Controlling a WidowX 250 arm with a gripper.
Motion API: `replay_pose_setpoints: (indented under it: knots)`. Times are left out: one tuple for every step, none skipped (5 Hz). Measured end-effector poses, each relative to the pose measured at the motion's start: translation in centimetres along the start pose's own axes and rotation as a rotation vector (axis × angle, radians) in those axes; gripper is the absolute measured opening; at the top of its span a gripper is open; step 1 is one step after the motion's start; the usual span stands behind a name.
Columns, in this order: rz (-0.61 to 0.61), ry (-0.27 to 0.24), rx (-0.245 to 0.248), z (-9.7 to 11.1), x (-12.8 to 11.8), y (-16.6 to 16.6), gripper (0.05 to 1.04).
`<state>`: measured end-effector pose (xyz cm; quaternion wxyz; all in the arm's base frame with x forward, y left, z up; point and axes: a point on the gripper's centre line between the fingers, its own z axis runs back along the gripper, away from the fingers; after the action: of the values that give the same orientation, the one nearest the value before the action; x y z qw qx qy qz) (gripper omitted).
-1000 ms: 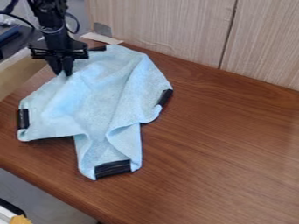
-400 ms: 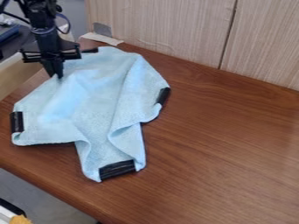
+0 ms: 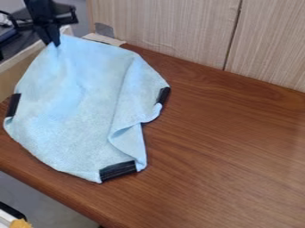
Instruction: Fold the cloth from the top left to the bottom right
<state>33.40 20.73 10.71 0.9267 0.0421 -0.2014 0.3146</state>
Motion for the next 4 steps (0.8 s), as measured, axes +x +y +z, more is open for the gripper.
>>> replay_pose_setpoints:
  knots:
    - [-0.030,-0.022,-0.064,2.6,-1.2,-1.9,0.055]
    - [-0.110,-0.020,-0.148,4.8,-3.8,-4.4,0.055]
    - [-0.183,-0.010,-0.207,5.9,-6.7,-5.9,0.055]
    - [-0.262,0.008,-0.243,6.1,-10.0,-6.4,0.055]
